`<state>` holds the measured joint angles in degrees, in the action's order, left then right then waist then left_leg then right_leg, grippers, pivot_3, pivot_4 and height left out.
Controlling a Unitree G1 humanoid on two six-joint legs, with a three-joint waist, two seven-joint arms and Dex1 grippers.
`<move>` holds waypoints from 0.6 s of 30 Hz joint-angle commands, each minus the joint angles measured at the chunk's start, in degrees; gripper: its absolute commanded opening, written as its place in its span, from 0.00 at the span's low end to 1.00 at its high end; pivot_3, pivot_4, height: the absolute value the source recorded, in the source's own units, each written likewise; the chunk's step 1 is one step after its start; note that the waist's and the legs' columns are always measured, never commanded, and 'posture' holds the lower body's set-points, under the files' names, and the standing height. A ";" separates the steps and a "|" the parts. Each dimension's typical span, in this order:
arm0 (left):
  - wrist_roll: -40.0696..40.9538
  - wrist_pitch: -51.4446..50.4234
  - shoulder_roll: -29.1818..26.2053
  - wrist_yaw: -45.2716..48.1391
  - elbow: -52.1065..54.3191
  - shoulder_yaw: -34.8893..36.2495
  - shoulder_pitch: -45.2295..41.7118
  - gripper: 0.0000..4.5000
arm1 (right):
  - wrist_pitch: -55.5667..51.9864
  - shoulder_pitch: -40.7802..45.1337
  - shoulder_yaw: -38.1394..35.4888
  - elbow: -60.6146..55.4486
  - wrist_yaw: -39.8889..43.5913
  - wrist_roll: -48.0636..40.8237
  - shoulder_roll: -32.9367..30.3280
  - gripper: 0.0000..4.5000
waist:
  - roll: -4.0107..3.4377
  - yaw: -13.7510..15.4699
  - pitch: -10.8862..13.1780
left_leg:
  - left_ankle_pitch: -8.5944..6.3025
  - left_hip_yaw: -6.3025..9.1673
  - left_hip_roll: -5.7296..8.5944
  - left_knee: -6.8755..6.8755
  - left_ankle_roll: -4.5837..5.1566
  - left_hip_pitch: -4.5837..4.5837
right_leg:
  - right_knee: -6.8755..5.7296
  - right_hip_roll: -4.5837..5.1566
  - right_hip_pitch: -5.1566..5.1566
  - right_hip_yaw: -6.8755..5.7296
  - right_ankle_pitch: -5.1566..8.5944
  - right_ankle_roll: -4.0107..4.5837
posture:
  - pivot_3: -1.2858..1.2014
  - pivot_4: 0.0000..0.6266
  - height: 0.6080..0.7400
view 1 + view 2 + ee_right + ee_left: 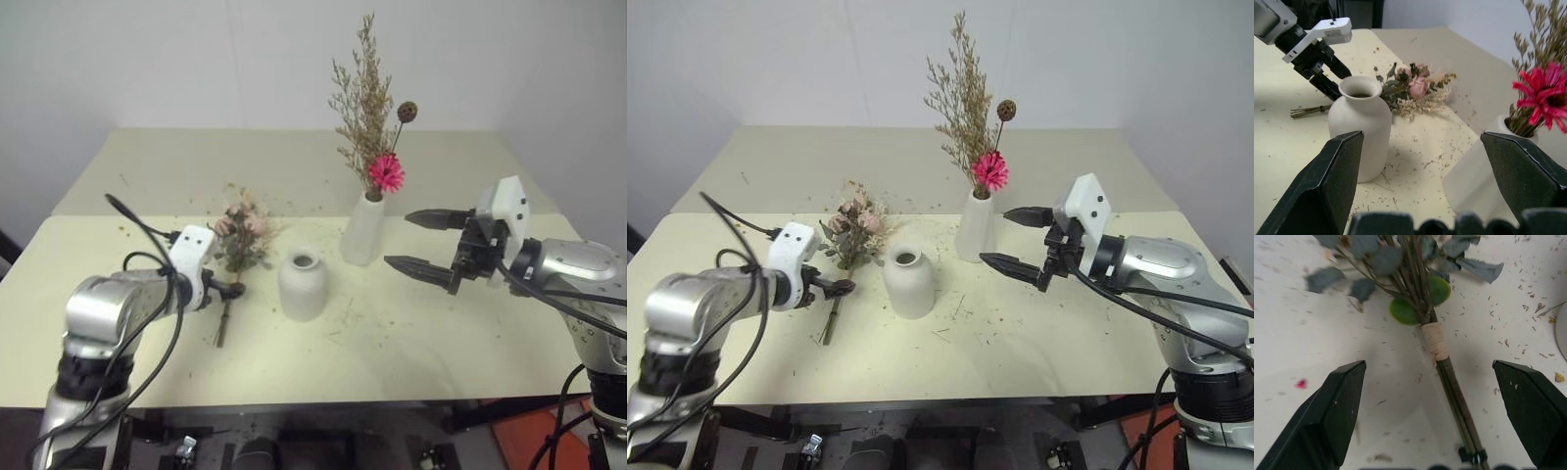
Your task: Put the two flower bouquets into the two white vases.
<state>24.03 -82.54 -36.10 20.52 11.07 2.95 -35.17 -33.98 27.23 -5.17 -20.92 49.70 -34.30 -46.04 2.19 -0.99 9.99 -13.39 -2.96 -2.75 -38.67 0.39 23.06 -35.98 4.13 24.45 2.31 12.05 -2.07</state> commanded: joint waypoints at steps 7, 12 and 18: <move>-1.17 -2.05 2.30 2.61 -16.79 -4.38 -11.87 0.87 | -3.49 -1.63 -2.05 -4.92 -4.03 2.06 -2.19 1.00 | 0.00 0.29 0.00 | 0.00 0.02 0.06 0.00 0.01 0.20 | 0.09 0.09 0.07 -0.04 0.00 -0.01 | 0.52 0.24 1.00; -1.38 -1.41 2.77 4.19 -19.80 -5.81 -13.52 0.52 | -4.24 -3.78 -2.83 -6.25 -6.45 2.08 -1.75 1.00 | 0.00 0.29 0.00 | 0.00 0.02 0.07 -0.05 0.01 0.15 | 0.01 0.10 0.07 -0.04 0.00 -0.01 | 0.52 0.24 1.00; -3.25 1.95 5.01 2.90 -25.68 -4.24 -16.54 0.10 | -3.71 -4.75 -2.39 -5.82 -8.09 2.20 -0.64 1.00 | 0.00 0.30 0.00 | 0.00 0.04 0.08 -0.06 0.01 0.14 | 0.00 0.10 0.04 -0.04 0.00 -0.01 | 0.52 0.24 1.00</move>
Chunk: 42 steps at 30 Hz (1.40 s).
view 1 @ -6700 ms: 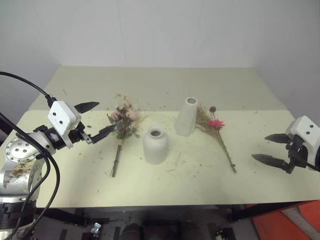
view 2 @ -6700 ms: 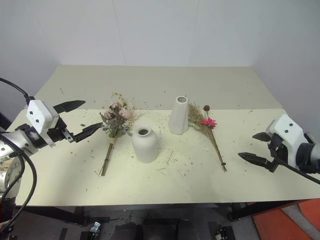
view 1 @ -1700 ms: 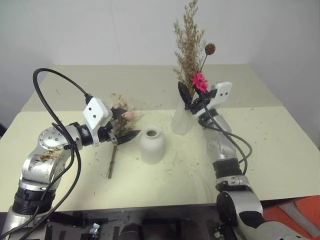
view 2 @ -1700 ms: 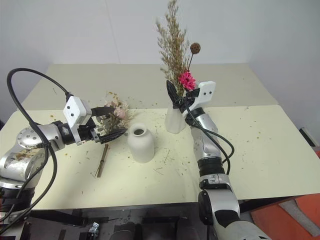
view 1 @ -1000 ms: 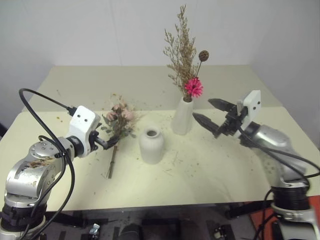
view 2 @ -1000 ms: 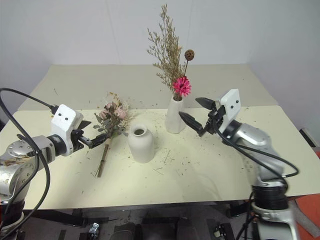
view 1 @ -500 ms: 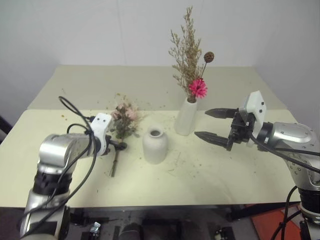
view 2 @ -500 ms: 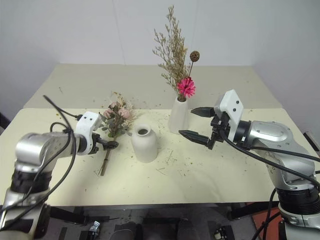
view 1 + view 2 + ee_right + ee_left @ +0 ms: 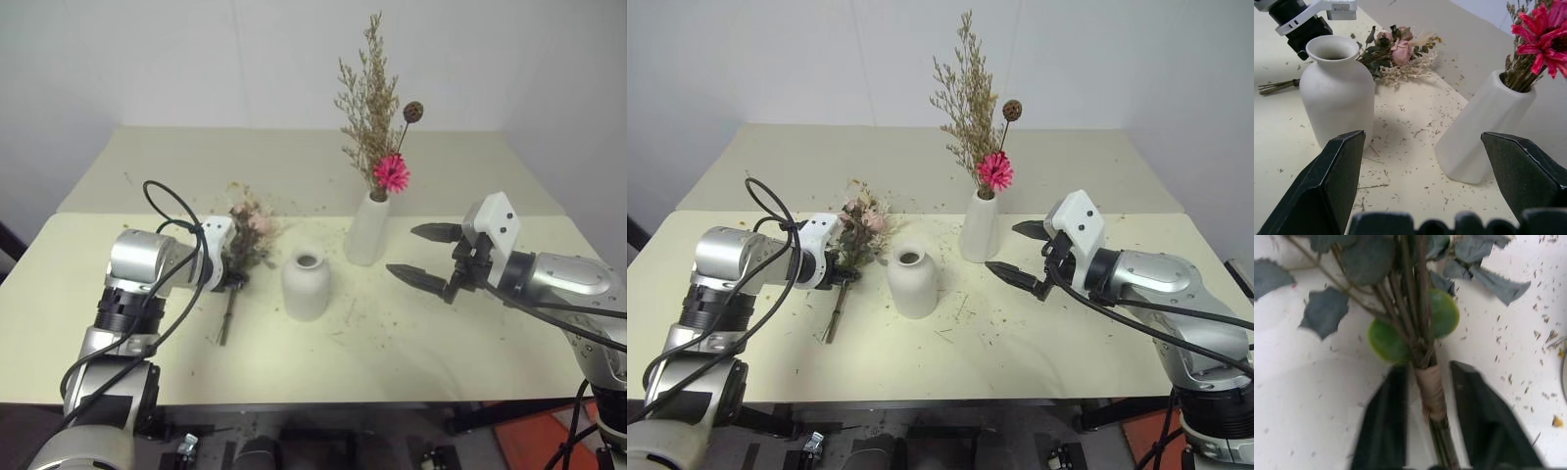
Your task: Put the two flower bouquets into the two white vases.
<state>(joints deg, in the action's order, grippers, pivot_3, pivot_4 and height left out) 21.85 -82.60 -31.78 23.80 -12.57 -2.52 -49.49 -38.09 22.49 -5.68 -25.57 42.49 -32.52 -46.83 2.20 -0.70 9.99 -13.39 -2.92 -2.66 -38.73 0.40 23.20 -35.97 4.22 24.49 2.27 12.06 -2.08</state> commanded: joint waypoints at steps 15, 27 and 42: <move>3.45 31.67 7.78 -9.65 10.03 24.67 -3.29 0.02 | -0.20 -7.55 -15.22 -3.70 11.23 -9.04 -6.86 1.00 | 0.10 0.55 0.06 | 0.00 0.02 0.04 -0.02 0.00 0.14 | 0.11 0.12 0.00 -0.05 -0.06 -0.02 | 0.52 0.24 1.00; 26.31 48.54 9.22 30.06 6.52 27.26 -5.17 0.02 | 8.60 -17.29 -19.73 -6.97 13.70 -6.30 -4.70 1.00 | 0.10 0.41 0.04 | 0.01 -0.01 0.05 -0.09 -0.01 -0.23 | 0.07 0.06 -0.34 -0.04 -0.02 -0.08 | 0.52 0.24 1.00; 27.36 48.28 11.68 43.09 -9.93 21.75 -10.30 0.02 | 9.93 -26.70 -23.92 -12.82 8.47 -4.25 -2.41 1.00 | 0.11 0.02 0.05 | 0.00 0.09 0.06 -0.12 0.00 -0.03 | 0.13 0.05 -0.24 -0.07 -0.02 -0.10 | 0.52 0.24 1.00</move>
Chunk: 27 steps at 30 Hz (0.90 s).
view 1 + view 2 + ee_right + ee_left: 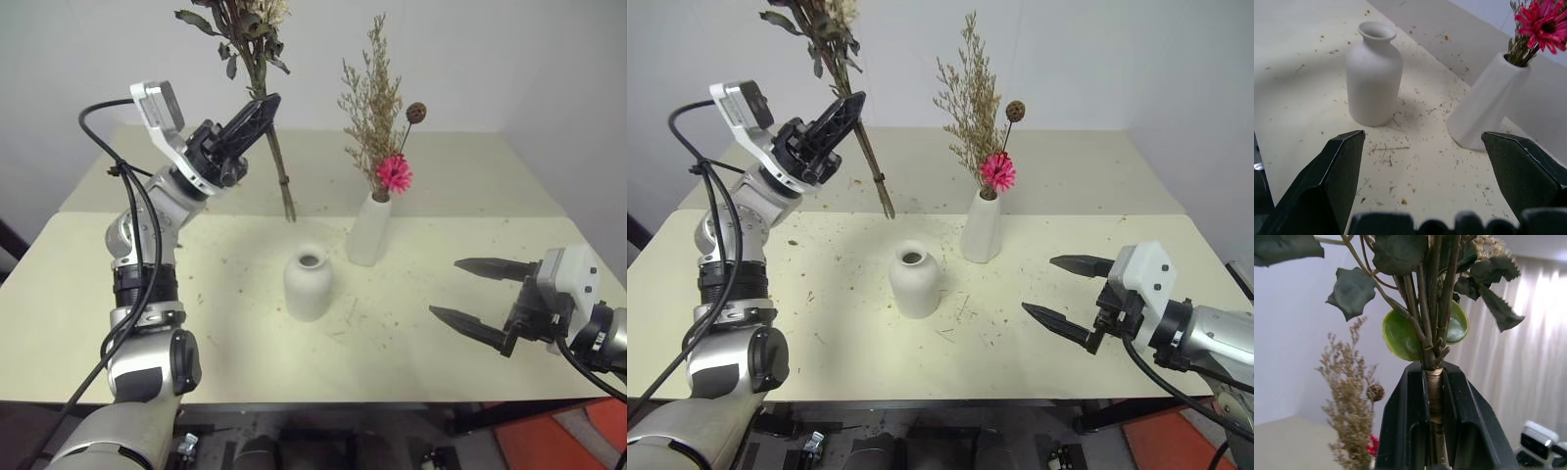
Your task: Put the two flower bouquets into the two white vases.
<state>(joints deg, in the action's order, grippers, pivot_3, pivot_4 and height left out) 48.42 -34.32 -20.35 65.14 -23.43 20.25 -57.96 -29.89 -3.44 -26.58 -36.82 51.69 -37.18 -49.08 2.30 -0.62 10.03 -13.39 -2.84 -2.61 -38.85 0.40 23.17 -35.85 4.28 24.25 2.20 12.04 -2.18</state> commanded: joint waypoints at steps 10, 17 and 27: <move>-2.82 1.02 1.48 2.44 2.61 -6.74 2.00 0.02 | 4.02 -3.19 -2.51 -2.20 -1.87 2.63 0.58 1.00 | -0.01 -0.20 0.00 | 0.00 0.00 0.01 0.01 0.00 -0.01 | 0.01 0.00 0.00 0.02 0.00 0.00 | 0.52 0.24 1.00; -4.99 3.10 1.92 3.25 1.76 -8.45 3.58 0.02 | 4.87 -2.87 -1.66 -1.61 -2.41 3.63 0.45 1.00 | 0.00 -0.06 0.00 | 0.00 0.01 0.01 0.01 0.00 0.00 | 0.01 -0.01 0.00 0.02 0.00 0.00 | 0.52 0.24 1.00; -6.88 7.88 2.94 8.97 8.03 -12.34 9.59 0.02 | 7.37 -2.12 -0.02 -0.44 -2.08 5.51 0.57 1.00 | 0.00 -0.13 0.00 | 0.00 0.01 0.00 0.01 0.00 0.00 | 0.01 -0.01 0.01 0.02 0.00 0.00 | 0.52 0.24 1.00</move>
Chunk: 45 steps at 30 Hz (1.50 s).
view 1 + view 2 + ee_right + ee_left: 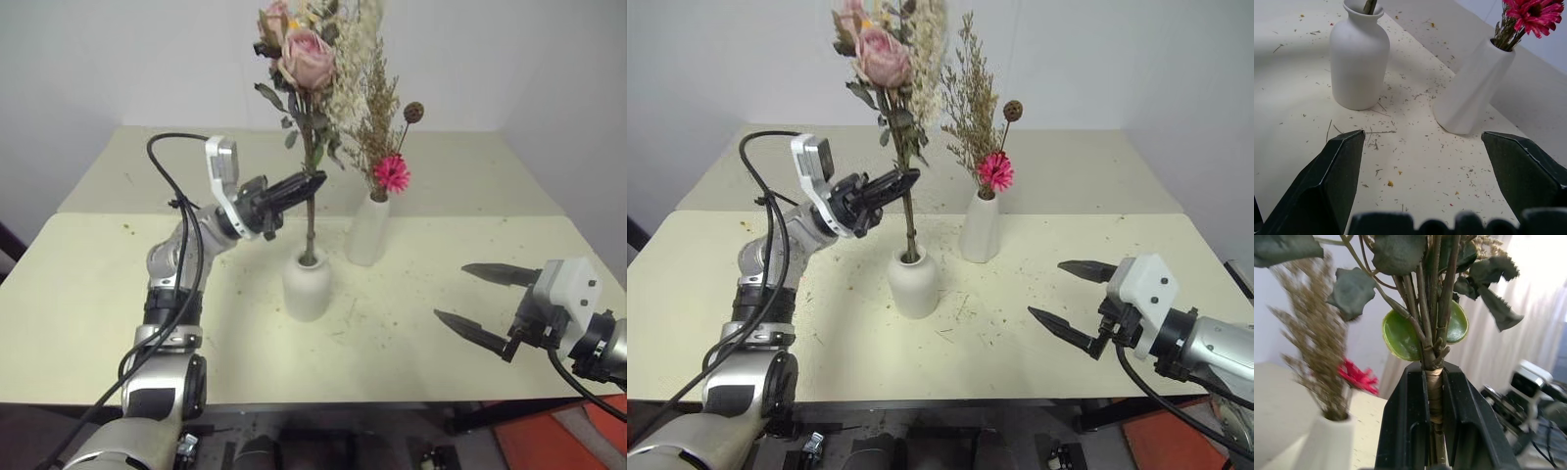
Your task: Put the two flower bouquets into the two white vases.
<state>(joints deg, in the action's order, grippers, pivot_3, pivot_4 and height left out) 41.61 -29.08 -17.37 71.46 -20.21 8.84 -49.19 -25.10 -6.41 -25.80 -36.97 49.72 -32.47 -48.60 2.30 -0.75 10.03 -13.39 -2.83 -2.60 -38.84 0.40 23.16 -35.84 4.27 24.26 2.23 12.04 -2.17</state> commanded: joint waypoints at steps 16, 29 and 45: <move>-6.39 14.68 -0.73 5.28 5.78 -3.43 5.77 0.02 | 4.04 1.82 -0.22 1.38 0.79 0.52 -0.38 1.00 | 0.00 0.08 0.00 | 0.00 0.01 0.00 -0.01 0.00 -0.01 | 0.01 0.00 -0.03 0.00 0.00 0.00 | 0.52 0.24 1.00; -6.66 14.51 -2.54 7.24 5.16 -3.32 6.79 0.61 | 4.90 0.70 -1.17 1.74 3.65 0.31 -0.99 1.00 | 0.00 0.04 0.00 | 0.00 0.01 0.00 -0.01 0.01 -0.01 | 0.00 0.00 -0.02 -0.01 0.00 0.00 | 0.52 0.24 1.00; -8.26 13.10 -15.02 5.74 12.96 -0.62 16.68 0.99 | 7.28 0.88 0.53 3.46 3.60 3.52 -0.37 1.00 | -0.02 0.19 -0.01 | 0.00 -0.01 -0.03 0.00 0.01 -0.06 | -0.01 0.00 -0.03 -0.02 0.01 0.00 | 0.52 0.24 1.00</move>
<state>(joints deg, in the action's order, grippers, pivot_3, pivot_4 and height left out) 33.56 -16.77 -30.96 78.71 -9.70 5.99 -32.85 -19.23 -5.95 -24.83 -32.95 53.55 -28.88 -48.82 2.28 -0.57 10.02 -13.39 -2.84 -2.64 -38.84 0.41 23.12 -35.86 4.26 24.25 2.21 12.06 -2.17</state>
